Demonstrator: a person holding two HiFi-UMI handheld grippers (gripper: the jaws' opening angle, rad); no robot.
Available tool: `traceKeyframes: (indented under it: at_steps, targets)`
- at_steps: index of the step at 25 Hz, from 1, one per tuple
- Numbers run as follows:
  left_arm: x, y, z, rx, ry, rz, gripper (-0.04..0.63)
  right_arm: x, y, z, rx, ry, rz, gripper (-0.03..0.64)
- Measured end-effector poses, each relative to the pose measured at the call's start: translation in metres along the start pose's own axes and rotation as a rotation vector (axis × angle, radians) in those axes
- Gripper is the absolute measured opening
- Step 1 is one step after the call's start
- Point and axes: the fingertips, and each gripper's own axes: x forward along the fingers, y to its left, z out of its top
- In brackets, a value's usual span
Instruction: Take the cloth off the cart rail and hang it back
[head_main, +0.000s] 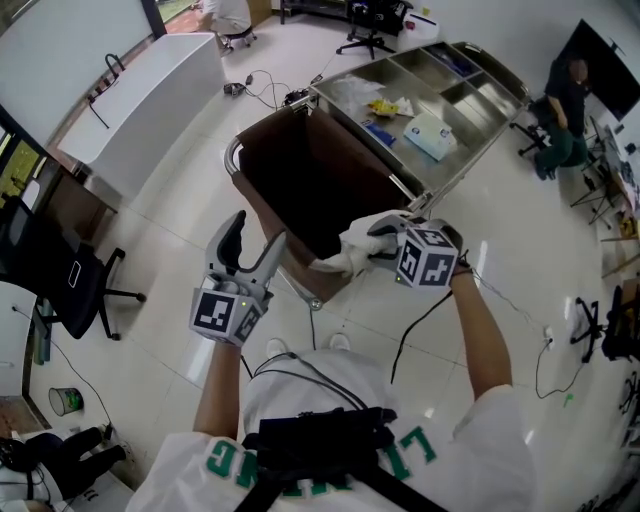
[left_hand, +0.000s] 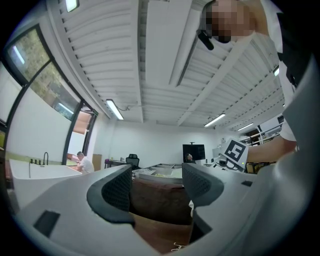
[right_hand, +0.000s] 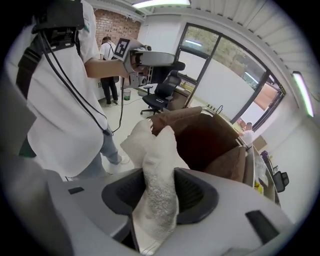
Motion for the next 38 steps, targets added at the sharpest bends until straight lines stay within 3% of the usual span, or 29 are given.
traceKeyframes:
  at_steps: [2, 6, 8, 12, 17, 20, 22, 25, 30, 36, 38]
  targets:
    - [0.001, -0.001, 0.009, -0.018, 0.007, -0.008, 0.291, -0.009, -0.001, 0.003, 0.050, -0.040, -0.018, 0.125]
    - [-0.001, 0.012, 0.003, -0.015, 0.001, -0.004, 0.291, -0.029, -0.013, 0.018, 0.155, -0.148, -0.090, 0.110]
    - [-0.002, 0.024, -0.001, -0.015, 0.007, 0.009, 0.291, -0.049, -0.029, 0.044, 0.244, -0.310, -0.159, 0.110]
    - [-0.003, 0.046, 0.014, -0.031, -0.024, 0.049, 0.291, -0.094, -0.069, 0.093, 0.452, -0.734, -0.348, 0.110]
    - [-0.011, 0.059, 0.035, 0.007, -0.064, 0.089, 0.291, -0.119, -0.090, 0.116, 0.637, -1.014, -0.573, 0.110]
    - [-0.014, 0.050, 0.057, 0.048, -0.111, 0.106, 0.291, -0.120, -0.089, 0.112, 0.645, -0.987, -0.793, 0.112]
    - [-0.018, 0.050, 0.059, 0.068, -0.117, 0.130, 0.291, -0.114, -0.087, 0.109, 0.649, -0.943, -0.877, 0.112]
    - [-0.022, 0.060, 0.046, 0.061, -0.115, 0.148, 0.290, -0.109, -0.084, 0.116, 0.667, -0.976, -0.869, 0.112]
    - [-0.017, 0.064, 0.035, 0.034, -0.097, 0.143, 0.291, -0.110, -0.087, 0.130, 0.605, -0.960, -0.880, 0.112]
    - [-0.006, 0.062, 0.031, 0.006, -0.022, 0.139, 0.285, -0.109, -0.092, 0.130, 0.611, -0.954, -0.870, 0.112]
    - [-0.006, 0.067, 0.031, -0.012, -0.036, 0.144, 0.285, -0.107, -0.094, 0.132, 0.601, -0.946, -0.867, 0.112]
